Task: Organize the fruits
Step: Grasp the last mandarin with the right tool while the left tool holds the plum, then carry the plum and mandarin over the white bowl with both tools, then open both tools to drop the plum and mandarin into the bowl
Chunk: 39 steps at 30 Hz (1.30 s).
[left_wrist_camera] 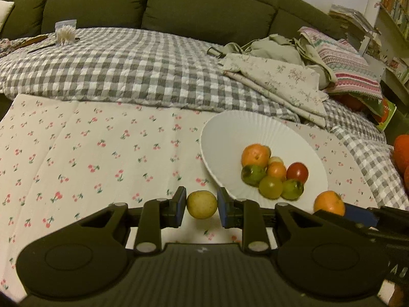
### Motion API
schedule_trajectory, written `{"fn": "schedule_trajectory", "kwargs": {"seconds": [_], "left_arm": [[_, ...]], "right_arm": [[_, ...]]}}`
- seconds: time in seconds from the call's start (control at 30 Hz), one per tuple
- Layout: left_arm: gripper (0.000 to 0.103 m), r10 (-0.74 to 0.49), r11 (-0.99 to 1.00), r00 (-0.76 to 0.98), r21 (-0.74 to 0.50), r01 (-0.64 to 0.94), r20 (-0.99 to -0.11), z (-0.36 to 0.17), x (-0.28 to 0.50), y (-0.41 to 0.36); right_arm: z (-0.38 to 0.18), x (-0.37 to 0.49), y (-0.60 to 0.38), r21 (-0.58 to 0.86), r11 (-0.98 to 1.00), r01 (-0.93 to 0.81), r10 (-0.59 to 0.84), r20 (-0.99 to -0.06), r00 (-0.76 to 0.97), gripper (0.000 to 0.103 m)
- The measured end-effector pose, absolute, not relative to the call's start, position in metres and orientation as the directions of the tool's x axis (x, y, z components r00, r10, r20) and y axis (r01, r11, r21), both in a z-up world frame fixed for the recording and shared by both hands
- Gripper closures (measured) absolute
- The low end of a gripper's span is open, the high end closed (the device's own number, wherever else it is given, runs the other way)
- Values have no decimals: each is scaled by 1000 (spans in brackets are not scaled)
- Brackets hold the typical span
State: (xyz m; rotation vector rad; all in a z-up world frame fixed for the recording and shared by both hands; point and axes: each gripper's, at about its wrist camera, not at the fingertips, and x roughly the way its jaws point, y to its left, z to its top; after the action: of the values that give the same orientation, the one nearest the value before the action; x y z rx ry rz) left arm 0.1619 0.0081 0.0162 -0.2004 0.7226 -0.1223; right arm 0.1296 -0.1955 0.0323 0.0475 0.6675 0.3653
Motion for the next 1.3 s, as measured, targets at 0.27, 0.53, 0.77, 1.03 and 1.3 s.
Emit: {"fn": "schedule_trajectory", "kwargs": {"seconds": [0.27, 0.53, 0.77, 1.03, 1.3], "left_arm": [[79, -197, 977, 777, -190, 102, -598, 19, 175, -3], [78, -217, 976, 782, -146, 162, -584, 8, 194, -17], [78, -248, 968, 784, -170, 184, -569, 4, 209, -16], [78, -258, 966, 770, -163, 201, -583, -6, 220, -21], [69, -262, 965, 772, -181, 191, -579, -6, 221, -19]], "right_arm": [[34, 150, -231, 197, 962, -190, 271, -590, 761, 72], [23, 174, -251, 178, 977, -120, 205, -597, 775, 72], [10, 200, -260, 136, 982, -130, 186, -602, 776, 71], [5, 220, -264, 195, 971, -141, 230, -579, 782, 70], [3, 228, -264, 259, 957, -134, 263, -572, 777, 66]]}}
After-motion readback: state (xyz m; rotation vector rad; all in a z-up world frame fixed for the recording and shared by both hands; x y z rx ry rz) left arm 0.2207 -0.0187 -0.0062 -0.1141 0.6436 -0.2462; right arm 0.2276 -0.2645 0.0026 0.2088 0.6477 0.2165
